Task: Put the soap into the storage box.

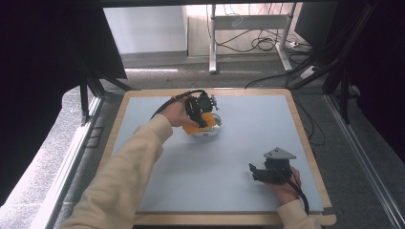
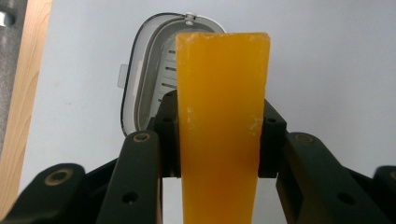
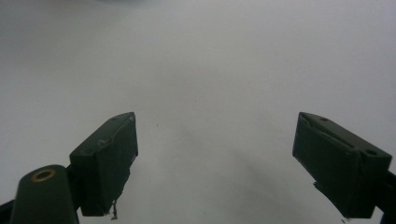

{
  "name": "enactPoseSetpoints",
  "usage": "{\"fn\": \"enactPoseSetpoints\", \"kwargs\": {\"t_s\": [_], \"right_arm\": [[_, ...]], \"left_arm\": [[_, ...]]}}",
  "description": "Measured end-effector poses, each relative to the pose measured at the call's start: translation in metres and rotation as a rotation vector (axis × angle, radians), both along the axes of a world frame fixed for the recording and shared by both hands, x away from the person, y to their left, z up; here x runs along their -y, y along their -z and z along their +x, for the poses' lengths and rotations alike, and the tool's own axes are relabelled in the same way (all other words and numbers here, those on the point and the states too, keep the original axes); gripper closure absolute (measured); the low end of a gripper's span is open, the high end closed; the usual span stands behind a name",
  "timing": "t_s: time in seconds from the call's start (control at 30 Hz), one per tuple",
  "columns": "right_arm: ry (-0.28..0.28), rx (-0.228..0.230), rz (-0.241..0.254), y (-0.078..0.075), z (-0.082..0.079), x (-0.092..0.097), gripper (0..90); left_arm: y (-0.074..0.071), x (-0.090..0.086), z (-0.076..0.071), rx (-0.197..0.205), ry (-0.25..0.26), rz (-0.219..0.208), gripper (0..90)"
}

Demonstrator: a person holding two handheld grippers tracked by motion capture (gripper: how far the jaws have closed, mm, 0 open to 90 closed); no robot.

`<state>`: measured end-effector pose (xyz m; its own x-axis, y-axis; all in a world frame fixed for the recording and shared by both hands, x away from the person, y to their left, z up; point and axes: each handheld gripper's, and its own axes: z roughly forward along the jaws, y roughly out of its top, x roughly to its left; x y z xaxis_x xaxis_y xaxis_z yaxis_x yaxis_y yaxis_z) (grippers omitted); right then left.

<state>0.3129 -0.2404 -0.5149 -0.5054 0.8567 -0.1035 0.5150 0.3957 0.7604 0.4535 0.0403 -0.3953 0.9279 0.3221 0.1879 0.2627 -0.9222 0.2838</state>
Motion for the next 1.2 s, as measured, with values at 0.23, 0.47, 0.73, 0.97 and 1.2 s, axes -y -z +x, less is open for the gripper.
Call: {"fn": "enactPoseSetpoints", "kwargs": {"t_s": [0.23, 0.47, 0.73, 0.97, 1.2], "right_arm": [[0.000, -0.003, 0.000, 0.000, 0.000, 0.001, 14.6], [0.002, -0.006, 0.002, 0.001, 0.000, 0.001, 14.6], [0.007, -0.006, 0.005, 0.000, 0.000, 0.002, 14.6], [0.010, -0.008, 0.006, 0.001, 0.000, 0.003, 14.6], [0.011, -0.007, 0.005, 0.001, 0.000, 0.004, 14.6]], "left_arm": [[0.000, 0.002, 0.008, 0.001, 0.010, 0.020, 62.3], [0.001, 0.007, 0.014, 0.004, 0.021, 0.033, 62.2], [0.003, 0.014, 0.023, -0.008, 0.045, 0.048, 62.3], [0.003, 0.016, 0.032, -0.013, 0.060, 0.053, 62.2], [0.006, 0.019, 0.041, -0.014, 0.067, 0.069, 62.2]]}}
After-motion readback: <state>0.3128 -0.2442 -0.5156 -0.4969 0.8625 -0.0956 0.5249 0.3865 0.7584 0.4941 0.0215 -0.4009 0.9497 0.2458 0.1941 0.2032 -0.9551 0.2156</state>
